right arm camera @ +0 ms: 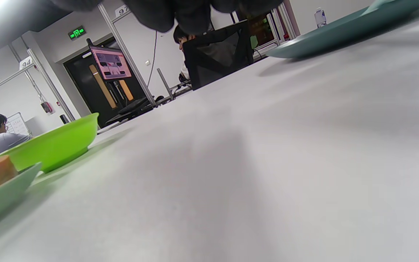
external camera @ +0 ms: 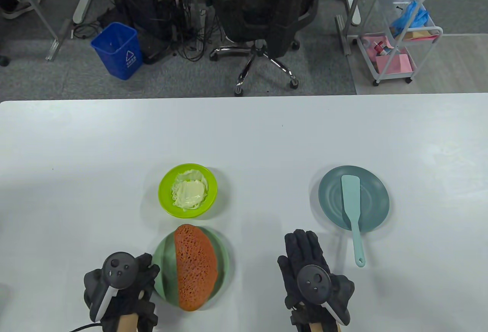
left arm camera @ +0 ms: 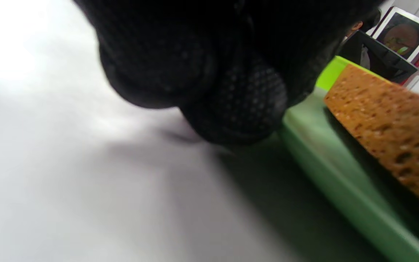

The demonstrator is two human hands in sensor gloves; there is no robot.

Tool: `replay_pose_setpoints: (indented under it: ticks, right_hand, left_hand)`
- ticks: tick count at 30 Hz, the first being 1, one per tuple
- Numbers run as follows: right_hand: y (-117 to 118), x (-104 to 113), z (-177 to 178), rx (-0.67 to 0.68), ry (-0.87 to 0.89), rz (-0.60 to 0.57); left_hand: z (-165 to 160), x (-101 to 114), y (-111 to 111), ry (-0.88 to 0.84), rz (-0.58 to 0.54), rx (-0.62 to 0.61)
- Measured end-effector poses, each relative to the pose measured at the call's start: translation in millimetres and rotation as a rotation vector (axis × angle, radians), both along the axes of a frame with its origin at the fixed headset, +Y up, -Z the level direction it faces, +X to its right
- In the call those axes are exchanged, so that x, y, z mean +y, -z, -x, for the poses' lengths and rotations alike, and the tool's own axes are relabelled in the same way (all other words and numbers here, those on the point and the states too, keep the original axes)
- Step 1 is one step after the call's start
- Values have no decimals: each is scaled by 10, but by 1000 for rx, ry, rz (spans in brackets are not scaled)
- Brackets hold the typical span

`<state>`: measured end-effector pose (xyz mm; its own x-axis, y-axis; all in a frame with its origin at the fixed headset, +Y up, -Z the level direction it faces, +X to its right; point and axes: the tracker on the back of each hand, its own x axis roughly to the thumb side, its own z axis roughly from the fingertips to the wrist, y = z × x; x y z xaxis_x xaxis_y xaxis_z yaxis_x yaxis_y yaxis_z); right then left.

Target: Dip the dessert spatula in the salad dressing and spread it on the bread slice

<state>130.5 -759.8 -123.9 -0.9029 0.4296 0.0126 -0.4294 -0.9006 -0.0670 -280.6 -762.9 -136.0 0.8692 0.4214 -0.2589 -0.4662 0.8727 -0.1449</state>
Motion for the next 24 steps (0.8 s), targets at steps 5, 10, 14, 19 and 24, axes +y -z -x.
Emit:
replay_pose_setpoints:
  ticks: [5, 10, 14, 19, 24]
  right_hand:
    - [2, 0, -9, -2, 9, -3]
    - [7, 5, -20, -1, 22, -14]
    - [5, 11, -40, -2, 38, -18]
    - [15, 22, -88, -12, 78, -23]
    - [10, 21, -103, -16, 89, -28]
  left_hand:
    - [-307, 4, 26, -6, 6, -40]
    - [-739, -1, 49, -40, 21, -79]
    - [-1047, 9, 76, -24, 26, -131]
    - [-1345, -5, 72, -46, 25, -169]
    - [-1462, -27, 68, -60, -7, -186]
